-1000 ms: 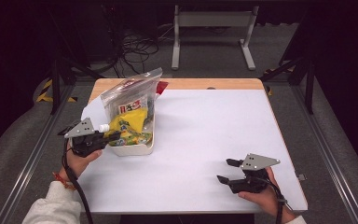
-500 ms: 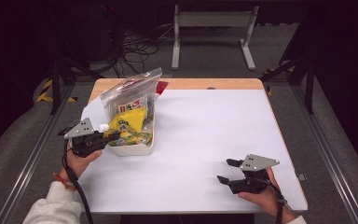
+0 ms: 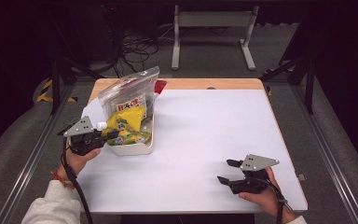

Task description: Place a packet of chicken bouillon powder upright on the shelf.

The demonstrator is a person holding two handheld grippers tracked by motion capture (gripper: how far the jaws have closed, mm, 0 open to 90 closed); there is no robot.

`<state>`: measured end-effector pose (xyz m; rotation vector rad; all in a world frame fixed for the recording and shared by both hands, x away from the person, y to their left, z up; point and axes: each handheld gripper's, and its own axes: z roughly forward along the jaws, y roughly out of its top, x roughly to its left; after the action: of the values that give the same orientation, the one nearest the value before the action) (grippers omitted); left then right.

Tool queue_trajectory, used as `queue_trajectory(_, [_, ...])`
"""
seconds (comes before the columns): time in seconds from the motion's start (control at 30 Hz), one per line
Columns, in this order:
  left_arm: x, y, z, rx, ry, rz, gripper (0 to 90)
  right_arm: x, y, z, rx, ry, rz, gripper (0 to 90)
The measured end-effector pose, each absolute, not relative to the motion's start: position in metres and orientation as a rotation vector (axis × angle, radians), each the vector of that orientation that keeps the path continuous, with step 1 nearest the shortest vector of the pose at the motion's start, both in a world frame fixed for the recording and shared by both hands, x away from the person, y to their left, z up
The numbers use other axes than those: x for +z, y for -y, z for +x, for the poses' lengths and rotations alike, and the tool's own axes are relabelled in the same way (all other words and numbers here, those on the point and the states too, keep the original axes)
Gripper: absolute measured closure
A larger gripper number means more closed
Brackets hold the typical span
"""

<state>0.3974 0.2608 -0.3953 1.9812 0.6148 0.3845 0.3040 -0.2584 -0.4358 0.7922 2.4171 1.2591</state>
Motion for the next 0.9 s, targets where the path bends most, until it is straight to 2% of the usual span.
queue_trajectory(0.33, [-0.395, -0.263, 0.390, 0.388, -0.637, 1.908, 79.5, -0.435, 0.259, 0.304, 1.254, -2.413, 0.789, 30.1])
queue_trajectory(0.67, [-0.387, -0.259, 0.371, 0.481, -0.661, 1.850, 70.4, -0.431, 0.259, 0.305, 1.259, -2.400, 0.773, 31.1])
queue_trajectory(0.77, [-0.387, -0.256, 0.366, 0.506, -0.678, 1.848, 66.1, -0.430, 0.259, 0.305, 1.256, -2.398, 0.770, 30.9])
queue_trajectory(0.9, [-0.387, -0.253, 0.359, 0.561, -0.723, 1.834, 55.4, -0.429, 0.259, 0.306, 1.260, -2.393, 0.768, 30.5])
